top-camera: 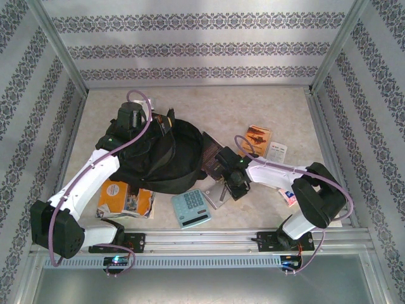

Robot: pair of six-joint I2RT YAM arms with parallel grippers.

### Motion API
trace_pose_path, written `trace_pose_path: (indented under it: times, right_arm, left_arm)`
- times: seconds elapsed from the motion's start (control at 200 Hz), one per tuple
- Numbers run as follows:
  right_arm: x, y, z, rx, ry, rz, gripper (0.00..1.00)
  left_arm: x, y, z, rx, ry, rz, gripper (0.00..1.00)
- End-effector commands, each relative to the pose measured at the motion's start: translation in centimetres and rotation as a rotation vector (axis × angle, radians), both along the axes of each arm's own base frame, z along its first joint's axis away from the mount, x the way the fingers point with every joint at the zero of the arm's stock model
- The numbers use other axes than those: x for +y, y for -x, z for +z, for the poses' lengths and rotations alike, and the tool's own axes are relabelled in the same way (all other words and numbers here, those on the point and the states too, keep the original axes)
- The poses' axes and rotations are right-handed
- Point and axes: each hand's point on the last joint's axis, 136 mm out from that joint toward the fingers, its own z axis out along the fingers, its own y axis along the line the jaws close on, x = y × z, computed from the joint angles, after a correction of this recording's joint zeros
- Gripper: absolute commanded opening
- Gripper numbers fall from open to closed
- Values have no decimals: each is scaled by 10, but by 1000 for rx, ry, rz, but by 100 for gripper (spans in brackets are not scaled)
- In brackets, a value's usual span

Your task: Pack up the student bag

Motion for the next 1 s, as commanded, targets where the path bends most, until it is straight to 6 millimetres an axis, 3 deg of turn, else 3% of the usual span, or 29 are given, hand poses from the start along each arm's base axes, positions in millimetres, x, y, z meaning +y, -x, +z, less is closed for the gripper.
trace_pose_path:
  times: [0.0,0.11,0.285,0.44,0.605,0.794,0.874,0.994]
  right_arm:
    - [-1,-13,5,-65,-4,22,75]
    - [-5,-21,24,-117,-19,70,76]
    - [-19,-34,77,-269,6,157,78]
    - [-22,-47,124,-450,-57,184,78]
    - [2,-70,183,-621,-124,288,76]
    - [29,-103,228,-692,-65,392,74]
    - [43,-119,234,-706,-15,429,74]
    - [68,-134,223,-654,9,466,73]
  left_arm:
    - [4,-5,19,-81,-2,2,0]
    - [0,-3,25,-92,9,-22,0]
    - [-9,4,51,-114,33,-85,0]
    - [-3,13,77,-135,9,-79,0]
    - [-1,21,95,-148,-7,-92,0]
    - [-6,26,106,-164,16,-125,0]
    - [-8,26,112,-165,32,-128,0]
    - [-12,23,120,-152,75,-133,0]
